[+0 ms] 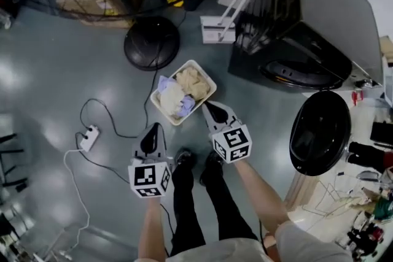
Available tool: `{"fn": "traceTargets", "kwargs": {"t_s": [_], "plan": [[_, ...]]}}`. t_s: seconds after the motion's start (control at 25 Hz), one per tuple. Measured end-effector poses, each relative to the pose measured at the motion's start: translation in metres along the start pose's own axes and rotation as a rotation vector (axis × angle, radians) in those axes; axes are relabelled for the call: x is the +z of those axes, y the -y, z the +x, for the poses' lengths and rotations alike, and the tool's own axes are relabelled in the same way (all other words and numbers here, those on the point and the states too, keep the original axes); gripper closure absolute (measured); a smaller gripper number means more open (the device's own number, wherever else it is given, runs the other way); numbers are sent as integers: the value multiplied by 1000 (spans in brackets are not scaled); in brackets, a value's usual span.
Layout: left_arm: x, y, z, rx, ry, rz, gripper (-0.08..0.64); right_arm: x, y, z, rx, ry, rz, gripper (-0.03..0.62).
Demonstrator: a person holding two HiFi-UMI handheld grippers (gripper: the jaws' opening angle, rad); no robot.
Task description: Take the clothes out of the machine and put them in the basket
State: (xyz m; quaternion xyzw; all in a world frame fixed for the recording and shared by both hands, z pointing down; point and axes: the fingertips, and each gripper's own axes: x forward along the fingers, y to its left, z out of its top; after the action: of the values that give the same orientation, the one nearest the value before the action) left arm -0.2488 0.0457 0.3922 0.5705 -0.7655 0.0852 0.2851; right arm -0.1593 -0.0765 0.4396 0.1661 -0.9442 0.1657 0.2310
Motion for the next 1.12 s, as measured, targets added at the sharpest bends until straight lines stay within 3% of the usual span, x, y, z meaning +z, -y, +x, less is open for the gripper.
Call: {"fn": "traceTargets", "kwargs": {"t_s": [0.52,0.92,1.12], "plan": [[124,128,-4,-192,30,196,541,128,82,-194,-270,203,78,569],[205,235,-22,-343,91,306,541,170,144,-371,-561,307,140,569],[236,276,-43,-406,120,337,541,183,150,-448,-677,338,161,569]]}}
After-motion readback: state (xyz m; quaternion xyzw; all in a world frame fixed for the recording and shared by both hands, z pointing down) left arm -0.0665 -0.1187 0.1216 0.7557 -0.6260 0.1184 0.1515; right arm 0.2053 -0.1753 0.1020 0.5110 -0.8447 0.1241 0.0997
